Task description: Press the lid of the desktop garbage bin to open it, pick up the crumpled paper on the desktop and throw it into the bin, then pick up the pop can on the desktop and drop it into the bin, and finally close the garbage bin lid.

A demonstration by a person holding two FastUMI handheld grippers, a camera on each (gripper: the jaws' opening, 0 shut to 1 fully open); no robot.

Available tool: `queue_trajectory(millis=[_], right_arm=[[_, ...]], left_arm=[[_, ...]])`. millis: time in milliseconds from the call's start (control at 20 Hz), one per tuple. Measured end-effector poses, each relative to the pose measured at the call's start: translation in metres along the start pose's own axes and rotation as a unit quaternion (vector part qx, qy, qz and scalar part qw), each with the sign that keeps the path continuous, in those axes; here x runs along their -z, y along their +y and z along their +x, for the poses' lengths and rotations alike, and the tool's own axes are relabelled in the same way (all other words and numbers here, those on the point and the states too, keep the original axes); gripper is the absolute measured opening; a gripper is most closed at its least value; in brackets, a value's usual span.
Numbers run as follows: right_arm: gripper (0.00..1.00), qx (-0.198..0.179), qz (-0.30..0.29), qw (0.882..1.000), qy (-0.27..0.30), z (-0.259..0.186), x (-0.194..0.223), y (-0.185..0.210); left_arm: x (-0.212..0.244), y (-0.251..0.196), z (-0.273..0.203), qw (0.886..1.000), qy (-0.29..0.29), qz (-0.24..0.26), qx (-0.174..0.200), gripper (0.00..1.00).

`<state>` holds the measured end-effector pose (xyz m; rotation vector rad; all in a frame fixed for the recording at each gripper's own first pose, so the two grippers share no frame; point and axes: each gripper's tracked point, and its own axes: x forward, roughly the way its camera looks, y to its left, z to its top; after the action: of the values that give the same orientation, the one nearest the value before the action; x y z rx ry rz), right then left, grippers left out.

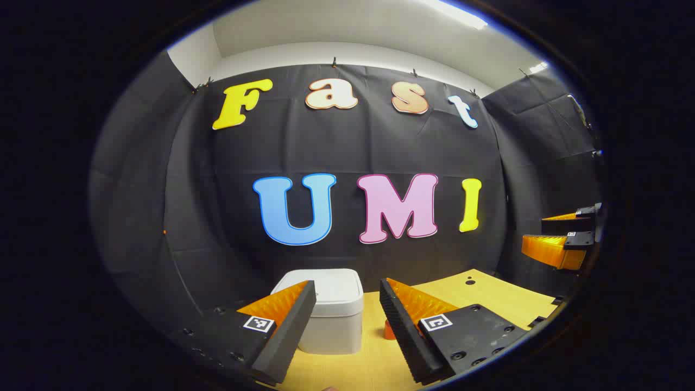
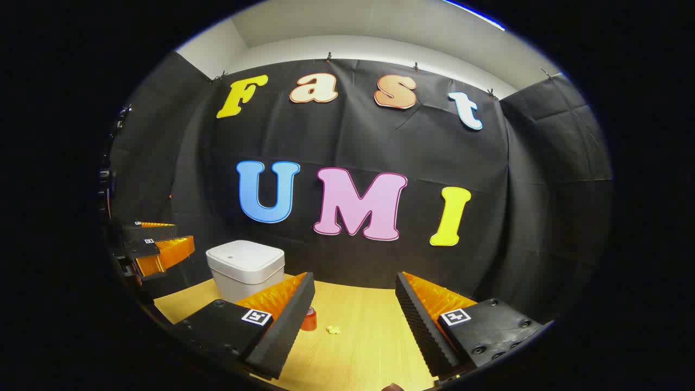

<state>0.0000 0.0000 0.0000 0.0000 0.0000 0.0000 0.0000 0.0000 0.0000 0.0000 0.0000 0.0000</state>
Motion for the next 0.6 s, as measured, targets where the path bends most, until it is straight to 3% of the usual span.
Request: queue_trajectory(millis=[600], right_arm=[[0.96, -0.045, 0.006, 0.999, -0.010, 0.023, -0.013, 0.038]], left_arm=[[-0.005, 0.028, -0.033, 0.998, -0.004, -0.002, -0.062, 0.82]])
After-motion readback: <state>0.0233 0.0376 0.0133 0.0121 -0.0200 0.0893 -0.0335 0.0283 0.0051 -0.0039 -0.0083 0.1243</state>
